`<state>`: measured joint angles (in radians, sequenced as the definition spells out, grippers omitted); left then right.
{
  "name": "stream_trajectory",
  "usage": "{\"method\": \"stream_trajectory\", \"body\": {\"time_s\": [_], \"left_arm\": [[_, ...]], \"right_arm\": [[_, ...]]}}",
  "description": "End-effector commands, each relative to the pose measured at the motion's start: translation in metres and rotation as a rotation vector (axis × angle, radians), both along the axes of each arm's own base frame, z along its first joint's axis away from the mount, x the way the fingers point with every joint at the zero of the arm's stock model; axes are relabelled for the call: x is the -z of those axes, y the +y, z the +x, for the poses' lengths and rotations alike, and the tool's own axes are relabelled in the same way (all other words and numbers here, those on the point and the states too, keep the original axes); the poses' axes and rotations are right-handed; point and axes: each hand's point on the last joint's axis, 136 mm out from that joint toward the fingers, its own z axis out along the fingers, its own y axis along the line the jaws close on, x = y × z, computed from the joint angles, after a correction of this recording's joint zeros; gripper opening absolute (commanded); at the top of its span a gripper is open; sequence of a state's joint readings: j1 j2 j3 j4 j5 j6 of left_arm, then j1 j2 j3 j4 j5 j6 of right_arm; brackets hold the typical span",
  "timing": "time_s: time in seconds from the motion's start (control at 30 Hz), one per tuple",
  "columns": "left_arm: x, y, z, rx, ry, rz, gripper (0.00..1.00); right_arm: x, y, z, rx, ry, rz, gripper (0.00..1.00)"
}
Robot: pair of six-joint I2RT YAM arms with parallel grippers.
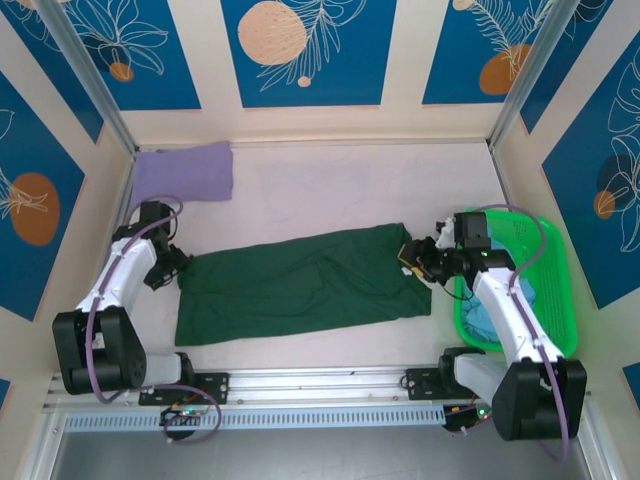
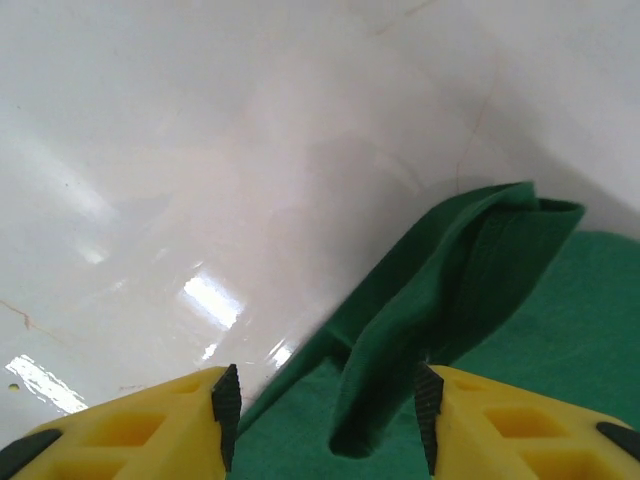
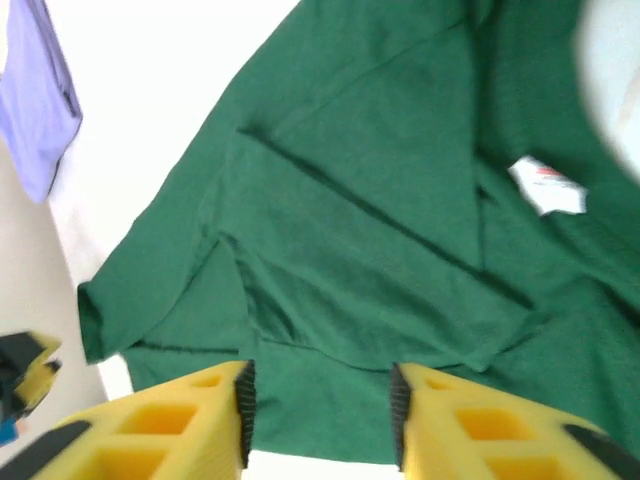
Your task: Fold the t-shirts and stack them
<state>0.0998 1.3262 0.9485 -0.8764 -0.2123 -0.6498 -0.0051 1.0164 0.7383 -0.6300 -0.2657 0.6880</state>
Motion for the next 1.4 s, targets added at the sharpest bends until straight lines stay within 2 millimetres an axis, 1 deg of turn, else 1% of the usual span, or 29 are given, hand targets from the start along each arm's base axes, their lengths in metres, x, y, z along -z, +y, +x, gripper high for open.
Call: {"method": "stream_trajectory", "body": {"time_s": [0.0, 0.03, 0.1, 0.17, 0.23, 0.3, 0.37, 0.43, 0.57, 0.6, 0.63, 0.73, 0.8, 0.87, 0.9, 1.0, 1.03, 1.1, 1.2, 1.33, 1.37], "left_arm": [[-0.018, -0.005, 0.021, 0.007, -0.058, -0.041, 0.53], [-0.019, -0.009, 0.029, 0.043, -0.064, -0.062, 0.56], [-0.015, -0.014, 0.041, 0.096, -0.033, -0.085, 0.66], [-0.004, -0.019, 0.05, 0.148, 0.009, -0.118, 0.71], [0.006, -0.028, 0.061, 0.192, 0.034, -0.176, 0.77], [0.013, -0.036, 0.072, 0.227, 0.058, -0.231, 0.76], [0.019, -0.035, 0.077, 0.229, 0.084, -0.231, 0.75], [0.027, -0.031, 0.079, 0.236, 0.109, -0.209, 0.72], [0.04, -0.034, 0.08, 0.264, 0.151, -0.228, 0.57], [0.042, -0.034, 0.079, 0.266, 0.164, -0.228, 0.55], [0.043, -0.033, 0.078, 0.265, 0.172, -0.221, 0.54], [0.047, -0.026, 0.074, 0.265, 0.194, -0.179, 0.44], [0.048, -0.02, 0.073, 0.258, 0.202, -0.148, 0.39], [0.051, -0.018, 0.072, 0.251, 0.203, -0.141, 0.32], [0.053, -0.018, 0.073, 0.249, 0.204, -0.143, 0.31], [0.055, -0.018, 0.075, 0.231, 0.199, -0.151, 0.13], [0.054, -0.017, 0.076, 0.222, 0.195, -0.145, 0.1], [0.048, -0.011, 0.077, 0.19, 0.179, -0.122, 0.1], [0.04, 0.004, 0.073, 0.106, 0.163, -0.082, 0.1], [0.04, 0.026, 0.064, -0.048, 0.135, -0.091, 0.0], [0.04, 0.031, 0.062, -0.083, 0.134, -0.09, 0.0]], "right_arm": [[-0.011, -0.023, 0.006, 0.167, -0.011, -0.049, 0.48], [-0.014, -0.024, 0.01, 0.182, -0.023, -0.049, 0.49], [-0.016, -0.02, 0.025, 0.168, -0.041, -0.023, 0.49], [-0.013, -0.013, 0.037, 0.135, 0.005, -0.027, 0.49], [-0.005, -0.001, 0.05, 0.056, 0.06, -0.067, 0.47], [0.002, 0.016, 0.063, -0.037, 0.117, -0.115, 0.43], [0.011, 0.03, 0.074, -0.116, 0.147, -0.149, 0.39], [0.023, 0.035, 0.084, -0.144, 0.194, -0.181, 0.36], [0.042, 0.041, 0.11, -0.165, 0.232, -0.201, 0.34], [0.047, 0.043, 0.115, -0.171, 0.246, -0.199, 0.33], [0.047, 0.045, 0.121, -0.178, 0.248, -0.195, 0.32], [0.062, 0.046, 0.131, -0.19, 0.31, -0.218, 0.27], [0.071, 0.042, 0.134, -0.17, 0.345, -0.224, 0.26], [0.079, 0.044, 0.135, -0.16, 0.368, -0.188, 0.25], [0.085, 0.043, 0.135, -0.149, 0.388, -0.187, 0.25], [0.098, 0.034, 0.137, -0.117, 0.432, -0.205, 0.23], [0.1, 0.031, 0.138, -0.1, 0.441, -0.203, 0.22], [0.106, 0.024, 0.141, -0.051, 0.472, -0.185, 0.22], [0.117, 0.012, 0.139, 0.02, 0.538, -0.178, 0.22], [0.127, 0.003, 0.136, 0.075, 0.593, -0.168, 0.22], [0.129, 0.0, 0.134, 0.086, 0.604, -0.164, 0.22]]}}
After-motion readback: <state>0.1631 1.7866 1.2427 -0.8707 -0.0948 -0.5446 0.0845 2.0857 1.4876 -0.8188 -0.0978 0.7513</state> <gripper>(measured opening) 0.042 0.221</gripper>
